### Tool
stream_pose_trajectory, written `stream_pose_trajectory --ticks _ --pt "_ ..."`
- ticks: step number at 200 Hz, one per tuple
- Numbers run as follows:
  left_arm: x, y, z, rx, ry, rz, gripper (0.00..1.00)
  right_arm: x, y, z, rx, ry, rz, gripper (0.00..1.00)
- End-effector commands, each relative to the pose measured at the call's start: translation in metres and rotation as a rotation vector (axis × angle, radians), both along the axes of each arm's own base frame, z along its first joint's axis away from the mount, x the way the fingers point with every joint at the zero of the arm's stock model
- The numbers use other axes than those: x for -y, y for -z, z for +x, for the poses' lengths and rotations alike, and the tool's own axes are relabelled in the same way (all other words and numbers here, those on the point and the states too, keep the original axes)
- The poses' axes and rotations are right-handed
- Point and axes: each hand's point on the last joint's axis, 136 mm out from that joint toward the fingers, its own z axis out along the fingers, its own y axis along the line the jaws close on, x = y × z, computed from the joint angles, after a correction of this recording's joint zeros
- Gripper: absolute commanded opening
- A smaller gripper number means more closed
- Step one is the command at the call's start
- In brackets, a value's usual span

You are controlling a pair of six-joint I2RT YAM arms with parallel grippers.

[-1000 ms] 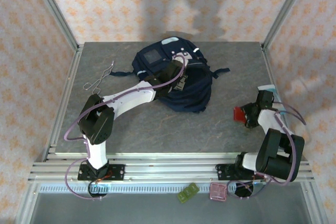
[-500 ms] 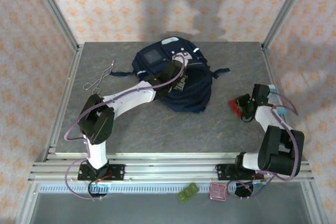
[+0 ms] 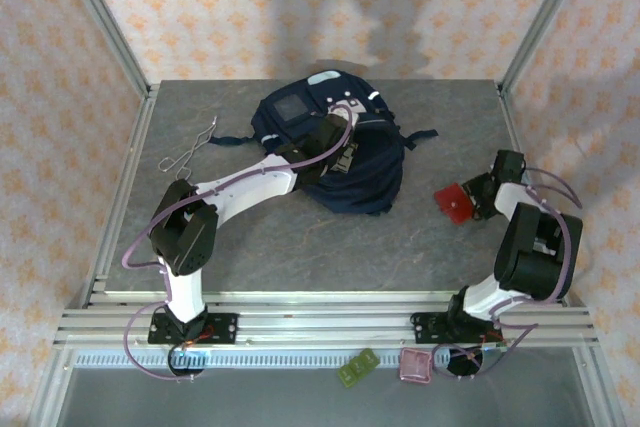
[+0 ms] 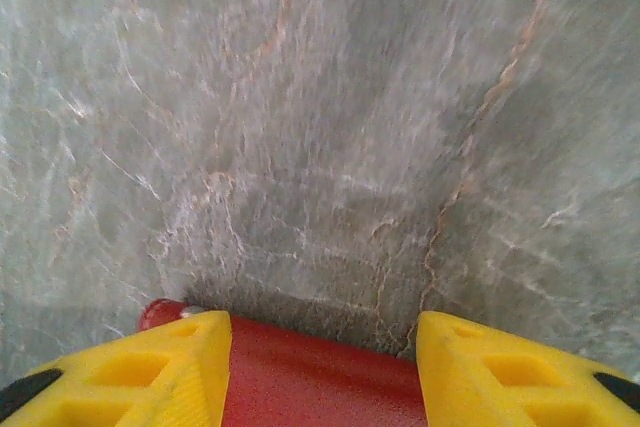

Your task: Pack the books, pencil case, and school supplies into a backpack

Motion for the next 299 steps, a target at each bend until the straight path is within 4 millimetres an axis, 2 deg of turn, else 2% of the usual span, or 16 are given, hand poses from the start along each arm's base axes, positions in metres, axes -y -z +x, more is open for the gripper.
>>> stream_pose_trajectory --ticks 1,27,45,54,84,121,160,184,207,228,241,255,269,286,299 --pt "0.007 -0.025 0.001 0.05 -0.001 -0.068 0.0 -0.02 -0.001 -0.002 0.033 -0.082 0.068 0.49" --pt "0.008 -0.023 0.0 0.046 0.0 -0.072 0.0 -0.049 -0.007 -0.018 0.068 -0.143 0.16 0.47" --pt "0.007 -0.021 0.0 0.044 -0.001 -0.071 0.0 -0.076 -0.016 -0.02 0.12 -0.221 0.232 0.46" --pt "0.007 -0.021 0.001 0.044 -0.002 -0.07 0.0 -0.082 -0.019 -0.022 0.122 -0.24 0.251 0.46" --pt "0.008 -0.019 0.0 0.039 0.001 -0.067 0.0 -0.062 -0.017 -0.024 0.075 -0.186 0.139 0.48" --pt "0.008 -0.019 0.0 0.036 0.002 -0.069 0.0 -0.07 -0.004 -0.029 0.028 -0.192 0.15 0.48" --pt "0.008 -0.027 0.003 0.055 -0.005 -0.074 0.0 -0.077 0.012 -0.033 -0.011 -0.215 0.149 0.45" --pt "0.008 -0.032 0.005 0.064 -0.006 -0.072 0.0 -0.073 0.022 -0.036 -0.05 -0.207 0.118 0.46" --pt "0.008 -0.034 0.005 0.065 -0.006 -0.074 0.0 -0.065 0.017 -0.038 -0.047 -0.183 0.07 0.47" --pt "0.008 -0.033 0.005 0.063 -0.004 -0.074 0.0 -0.066 0.015 -0.036 -0.034 -0.192 0.07 0.47" --pt "0.008 -0.031 0.005 0.061 -0.005 -0.07 0.0 -0.069 0.021 -0.035 -0.043 -0.199 0.09 0.42" --pt "0.009 -0.03 0.006 0.059 -0.004 -0.072 0.0 -0.074 0.026 -0.032 -0.046 -0.212 0.11 0.33" --pt "0.009 -0.032 0.006 0.06 -0.006 -0.077 0.0 -0.077 0.028 -0.03 -0.044 -0.216 0.12 0.17" --pt "0.009 -0.035 0.006 0.067 -0.009 -0.077 0.0 -0.077 0.021 -0.026 -0.018 -0.217 0.118 0.05" --pt "0.008 -0.039 0.007 0.076 -0.013 -0.078 0.0 -0.076 0.009 -0.022 0.015 -0.219 0.108 0.0"
